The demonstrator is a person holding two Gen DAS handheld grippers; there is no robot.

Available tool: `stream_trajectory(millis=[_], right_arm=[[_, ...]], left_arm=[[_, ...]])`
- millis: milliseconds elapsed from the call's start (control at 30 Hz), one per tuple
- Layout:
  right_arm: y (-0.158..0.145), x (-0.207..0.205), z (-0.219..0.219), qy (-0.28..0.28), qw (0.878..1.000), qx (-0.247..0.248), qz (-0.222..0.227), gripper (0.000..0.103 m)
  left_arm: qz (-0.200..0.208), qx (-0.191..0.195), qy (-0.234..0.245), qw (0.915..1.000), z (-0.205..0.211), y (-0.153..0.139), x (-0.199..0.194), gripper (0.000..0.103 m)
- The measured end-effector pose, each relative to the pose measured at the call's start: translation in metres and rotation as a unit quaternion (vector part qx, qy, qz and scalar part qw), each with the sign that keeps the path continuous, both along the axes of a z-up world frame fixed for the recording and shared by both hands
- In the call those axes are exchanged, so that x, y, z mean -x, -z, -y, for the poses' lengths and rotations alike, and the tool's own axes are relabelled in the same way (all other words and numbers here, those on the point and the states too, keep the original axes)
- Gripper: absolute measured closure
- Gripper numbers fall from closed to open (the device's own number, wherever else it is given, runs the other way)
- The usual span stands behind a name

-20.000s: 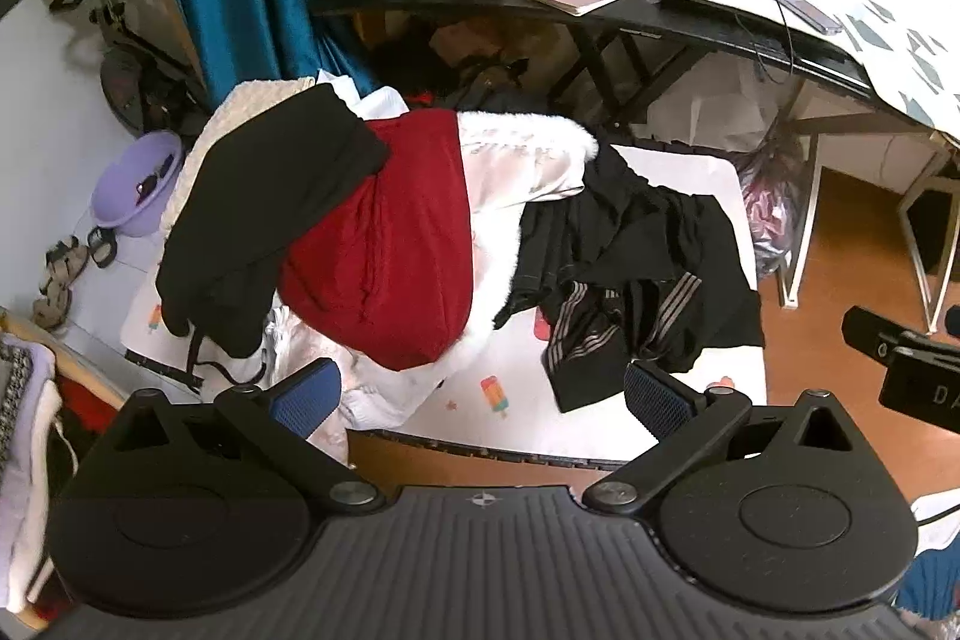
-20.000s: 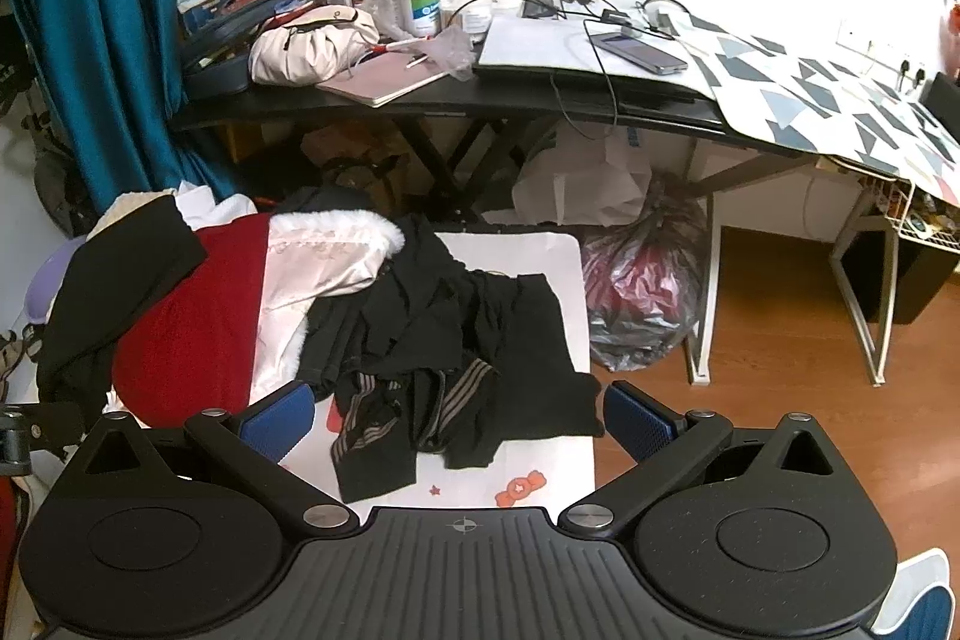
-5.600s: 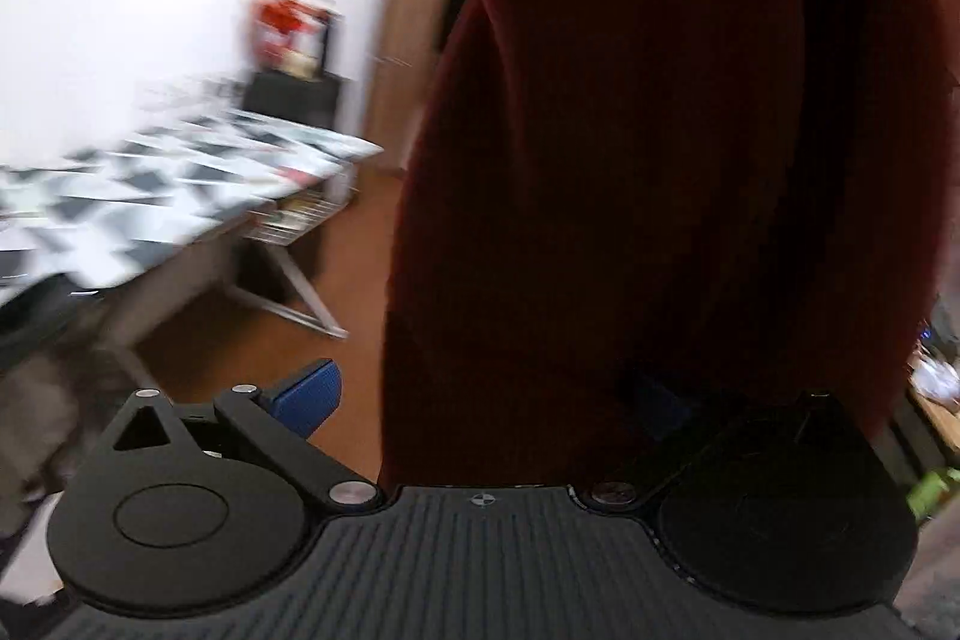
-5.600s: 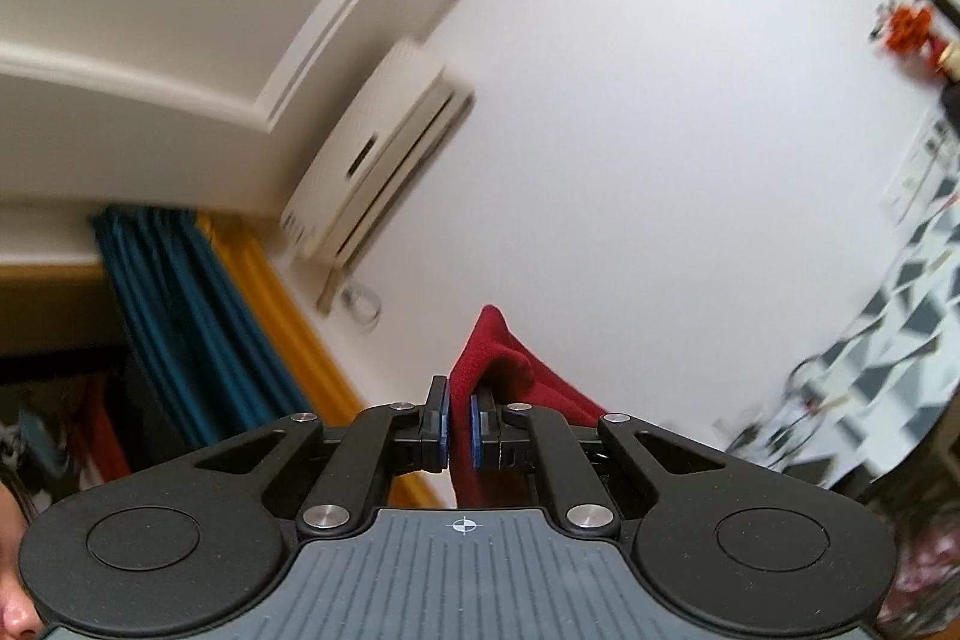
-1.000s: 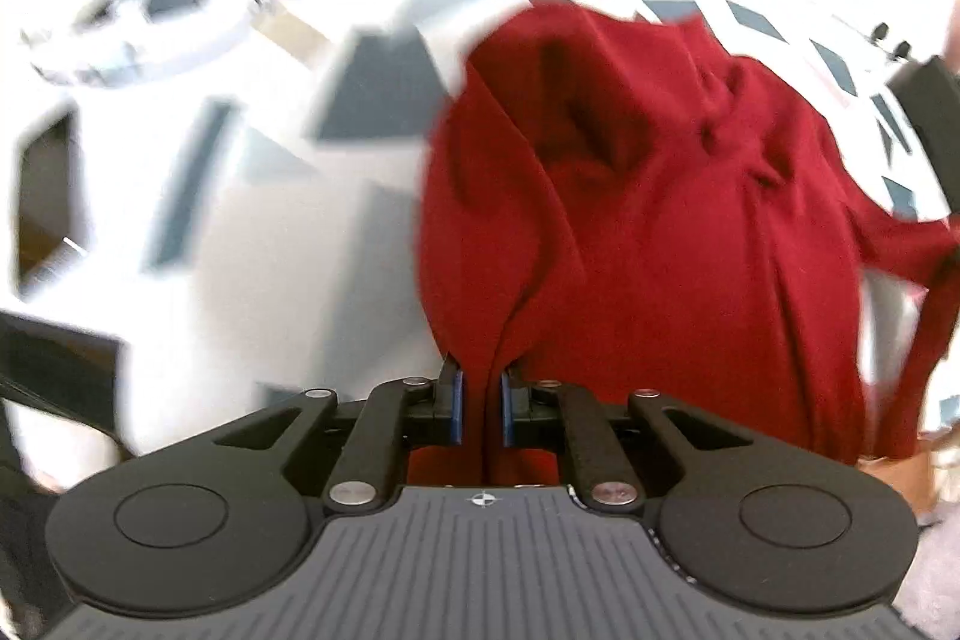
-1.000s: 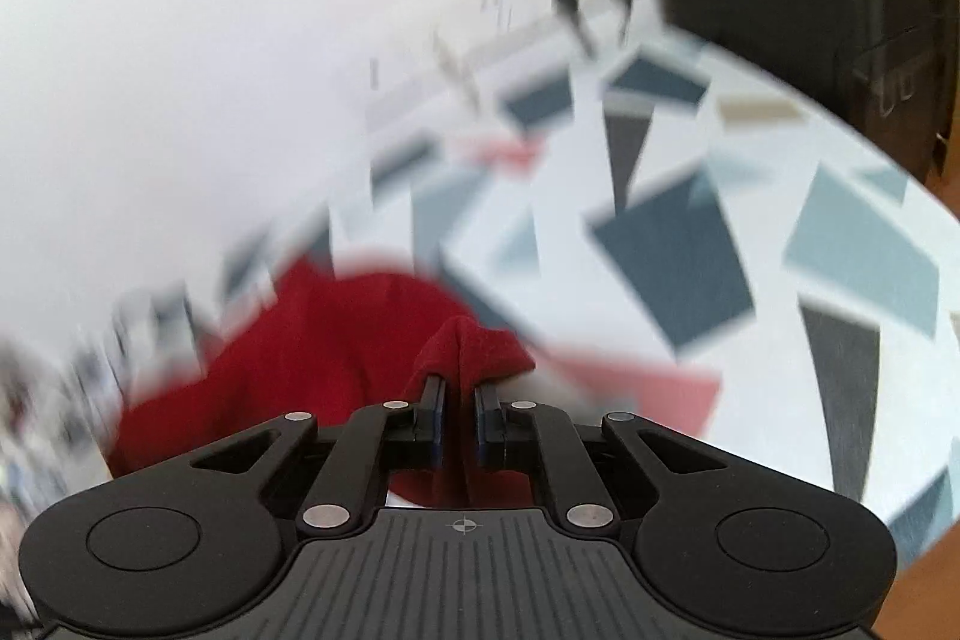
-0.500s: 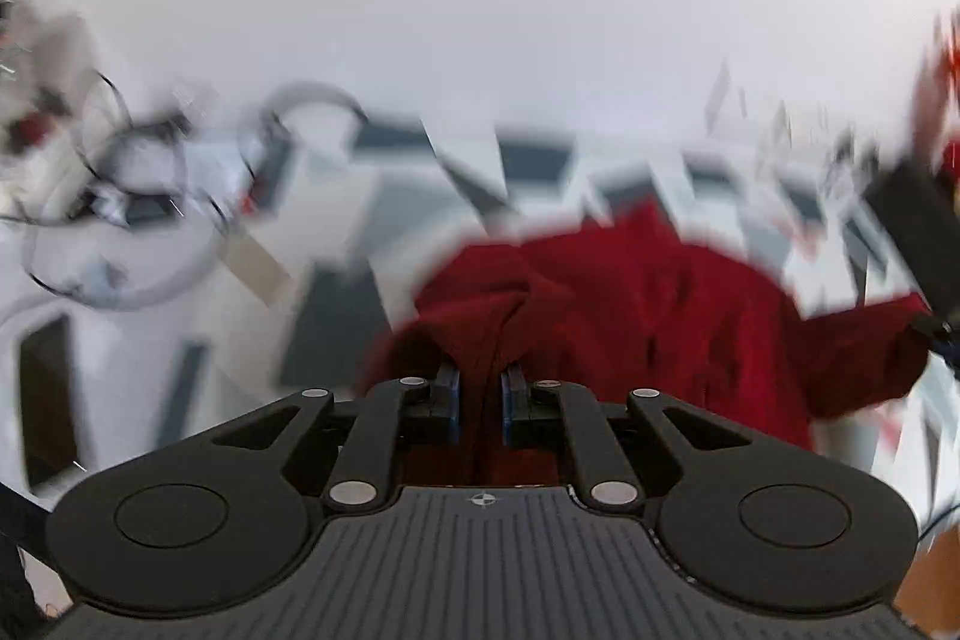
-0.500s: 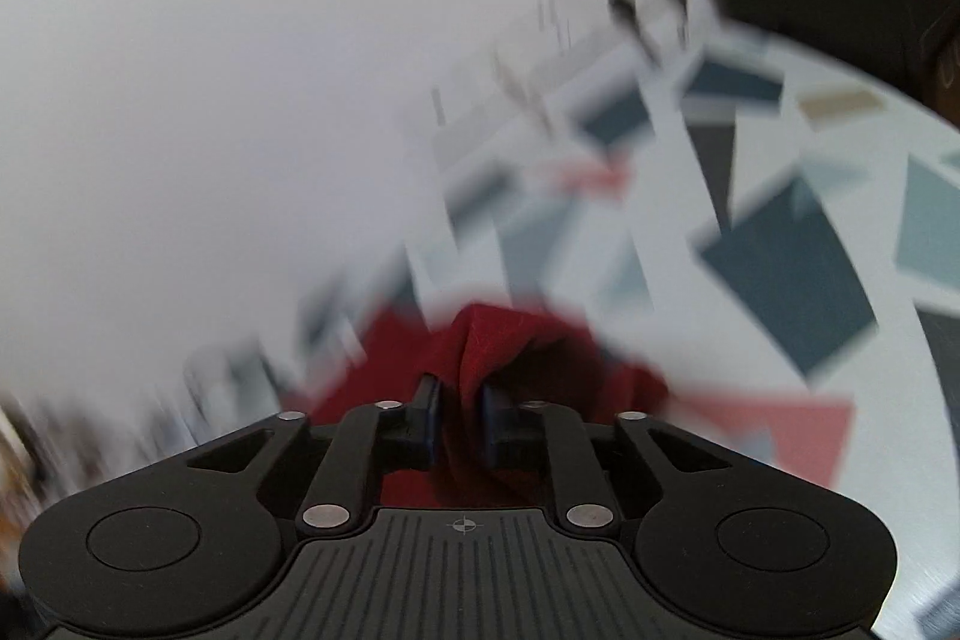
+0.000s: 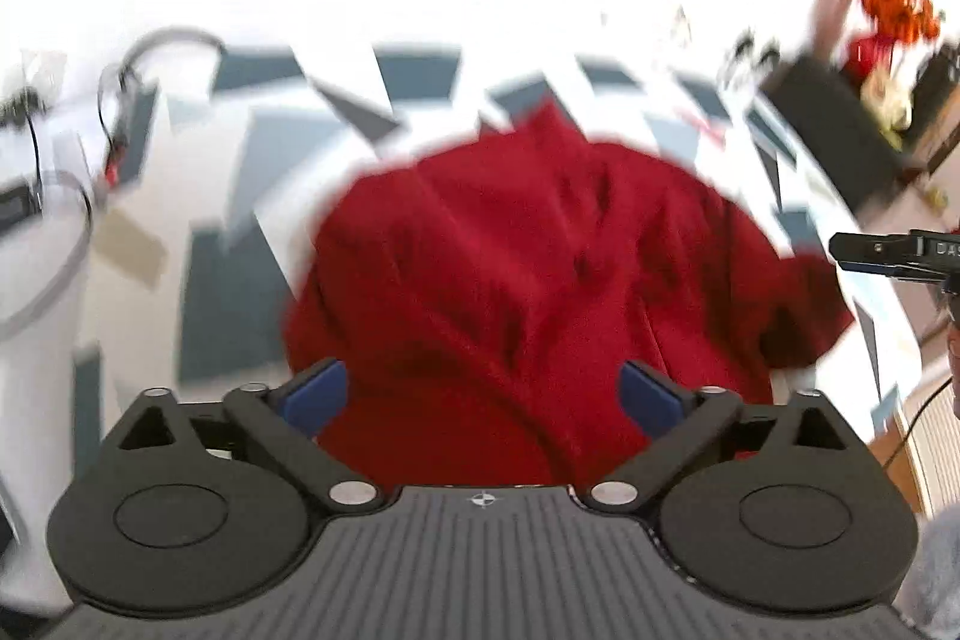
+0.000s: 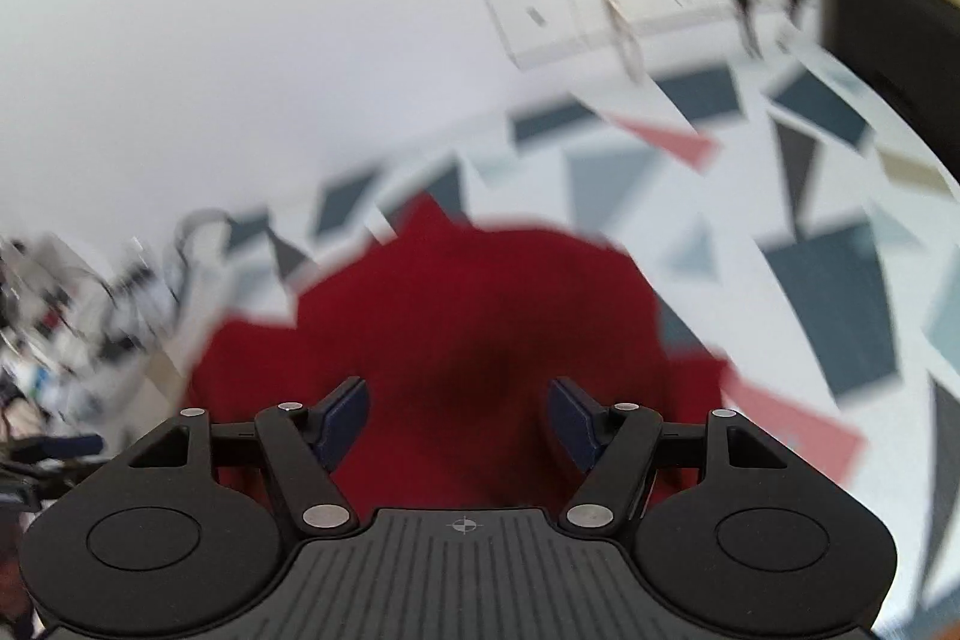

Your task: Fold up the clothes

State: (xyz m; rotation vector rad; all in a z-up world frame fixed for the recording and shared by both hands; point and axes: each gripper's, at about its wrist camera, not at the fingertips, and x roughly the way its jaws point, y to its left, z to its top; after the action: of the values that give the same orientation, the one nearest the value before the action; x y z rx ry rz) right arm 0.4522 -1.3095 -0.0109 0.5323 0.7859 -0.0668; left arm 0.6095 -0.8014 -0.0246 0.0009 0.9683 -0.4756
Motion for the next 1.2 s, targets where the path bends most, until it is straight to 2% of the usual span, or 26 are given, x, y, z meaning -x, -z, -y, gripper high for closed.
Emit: stream_trajectory(millis=[67, 167, 300, 367, 433, 500, 567, 667, 733, 767, 800, 833, 867, 933, 967, 1033, 1100, 1167, 1200], right_arm=[[-0.007, -0.031, -0.003, -0.006, 1.0, -0.011, 0.016, 0.042], [-0.007, -0.08, -0.013, -0.013, 0.999, -0.011, 0.045, 0.044], [0.011, -0.143, -0.019, 0.027, 0.999, 0.005, 0.042, 0.042], [0.029, -0.17, -0.02, 0.035, 0.999, 0.029, 0.029, 0.043], [0.049, -0.195, -0.021, 0.014, 0.998, 0.059, 0.02, 0.039], [0.068, -0.22, -0.021, -0.024, 0.996, 0.083, 0.017, 0.038], [0.09, -0.243, -0.023, -0.054, 0.993, 0.106, 0.003, 0.034], [0.119, -0.275, -0.029, -0.103, 0.983, 0.144, -0.043, 0.033], [0.133, -0.287, -0.034, -0.132, 0.976, 0.164, -0.059, 0.037], [0.136, -0.287, -0.036, -0.147, 0.973, 0.171, -0.049, 0.044], [0.137, -0.287, -0.038, -0.166, 0.97, 0.173, -0.039, 0.067], [0.137, -0.287, -0.038, -0.188, 0.968, 0.164, -0.031, 0.093], [0.136, -0.287, -0.038, -0.202, 0.967, 0.152, -0.028, 0.092], [0.126, -0.281, -0.032, -0.183, 0.97, 0.16, 0.005, 0.094], [0.118, -0.276, -0.026, -0.16, 0.972, 0.172, 0.031, 0.094], [0.104, -0.264, -0.006, -0.084, 0.976, 0.188, 0.077, 0.094], [0.103, -0.259, 0.014, -0.031, 0.979, 0.189, 0.073, 0.092], [0.12, -0.262, 0.022, -0.024, 0.978, 0.205, 0.019, 0.076], [0.13, -0.265, 0.022, -0.029, 0.976, 0.217, -0.017, 0.06]], left_arm=[[0.011, -0.023, -0.012, 0.9996, -0.009, 0.015, -0.021, 0.001], [-0.002, -0.059, -0.034, 0.9977, -0.015, 0.044, -0.046, 0.001], [-0.029, -0.033, -0.035, 0.9984, -0.017, 0.079, -0.054, 0.001], [-0.01, -0.037, -0.045, 0.9983, -0.014, 0.082, -0.052, 0.001], [0.045, -0.045, -0.067, 0.9957, -0.012, 0.076, -0.047, 0.001], [0.068, -0.017, -0.078, 0.9945, -0.012, 0.069, -0.054, 0.001], [0.04, 0.035, -0.08, 0.9954, -0.016, 0.071, -0.069, 0.001], [-0.011, 0.063, -0.088, 0.9941, -0.014, 0.081, -0.082, 0.001], [-0.026, 0.041, -0.097, 0.9941, -0.009, 0.09, -0.082, 0.001], [-0.028, 0.029, -0.099, 0.9943, -0.007, 0.092, -0.08, 0.002], [-0.029, 0.017, -0.102, 0.9943, -0.006, 0.095, -0.079, 0.005], [-0.027, 0.008, -0.103, 0.9943, -0.005, 0.096, -0.076, 0.017], [-0.022, 0.0, -0.102, 0.9946, -0.004, 0.097, -0.074, 0.041], [-0.014, -0.025, -0.108, 0.9937, 0.0, 0.097, -0.076, 0.067], [-0.006, -0.036, -0.117, 0.9925, 0.0, 0.094, -0.078, 0.073], [0.011, -0.048, -0.137, 0.9893, 0.0, 0.09, -0.082, 0.075], [0.009, -0.026, -0.159, 0.9869, -0.006, 0.09, -0.091, 0.071], [-0.007, -0.017, -0.161, 0.9868, -0.003, 0.093, -0.099, 0.056], [-0.016, -0.014, -0.161, 0.9867, -0.001, 0.096, -0.103, 0.052]])
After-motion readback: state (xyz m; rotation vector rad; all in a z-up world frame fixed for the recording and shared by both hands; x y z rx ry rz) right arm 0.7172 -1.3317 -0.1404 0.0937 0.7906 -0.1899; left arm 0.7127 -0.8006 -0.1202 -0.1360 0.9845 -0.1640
